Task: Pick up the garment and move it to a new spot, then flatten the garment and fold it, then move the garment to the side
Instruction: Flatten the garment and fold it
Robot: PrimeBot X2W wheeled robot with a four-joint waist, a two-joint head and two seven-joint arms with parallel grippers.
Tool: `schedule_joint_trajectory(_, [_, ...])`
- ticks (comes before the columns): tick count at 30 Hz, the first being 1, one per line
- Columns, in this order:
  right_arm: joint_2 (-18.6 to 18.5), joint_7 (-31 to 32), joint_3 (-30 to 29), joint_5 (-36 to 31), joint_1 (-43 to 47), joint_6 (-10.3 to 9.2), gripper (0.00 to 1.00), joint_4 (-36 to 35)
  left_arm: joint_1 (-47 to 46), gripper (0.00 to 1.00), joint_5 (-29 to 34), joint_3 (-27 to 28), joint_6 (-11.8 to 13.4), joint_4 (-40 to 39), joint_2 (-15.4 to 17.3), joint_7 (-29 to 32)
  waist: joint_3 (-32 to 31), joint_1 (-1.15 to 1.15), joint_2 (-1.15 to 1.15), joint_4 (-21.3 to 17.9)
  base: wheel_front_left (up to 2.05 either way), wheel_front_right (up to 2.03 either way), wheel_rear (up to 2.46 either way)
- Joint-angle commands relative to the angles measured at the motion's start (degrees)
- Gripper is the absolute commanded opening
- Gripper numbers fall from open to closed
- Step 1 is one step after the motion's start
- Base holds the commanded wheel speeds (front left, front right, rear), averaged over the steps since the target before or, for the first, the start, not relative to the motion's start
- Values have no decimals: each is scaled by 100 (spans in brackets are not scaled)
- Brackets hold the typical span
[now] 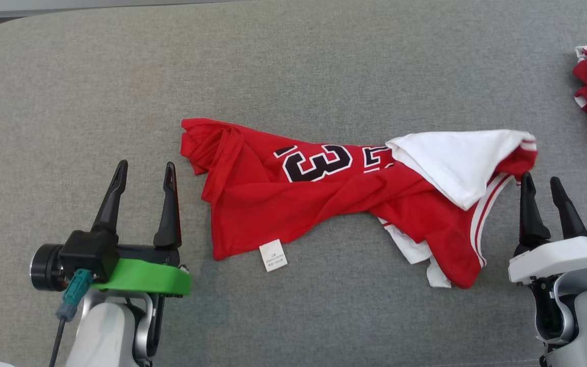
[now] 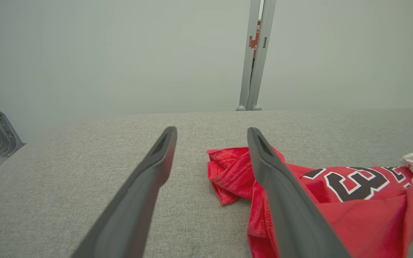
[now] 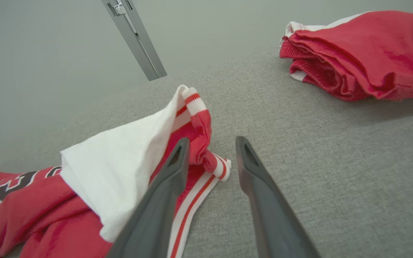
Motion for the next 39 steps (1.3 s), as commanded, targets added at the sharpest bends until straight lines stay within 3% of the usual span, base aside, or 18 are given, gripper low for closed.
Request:
schedule_joint_trajectory(1, [-32,-116,-16,-47,-10,-7,100,33,-10,100,70,39,-26,28,-11,0,-19,0,0,-22,0,0,0])
schedule_joint_trajectory(11, [-197,-606,71,-806,561,-7,100,-664,263,100,71,179,12,111,1,-1,-389,0,0,-135,0,0,0])
schedule_joint_trajectory(24, [7,43,507,-1267,1219,-7,100,-2153,852,100,45,254,113,48,124,-1,-837,0,0,-195,0,0,0])
schedule_joint_trajectory(34, [69,209,510,-1233,1342,-7,100,-2350,922,100,34,172,161,-37,135,22,-912,0,0,-198,0,0,0])
schedule_joint_trajectory(39, [97,240,547,-1185,1270,-7,100,-2345,751,100,-29,-103,-23,50,45,284,-821,0,0,-199,0,0,0])
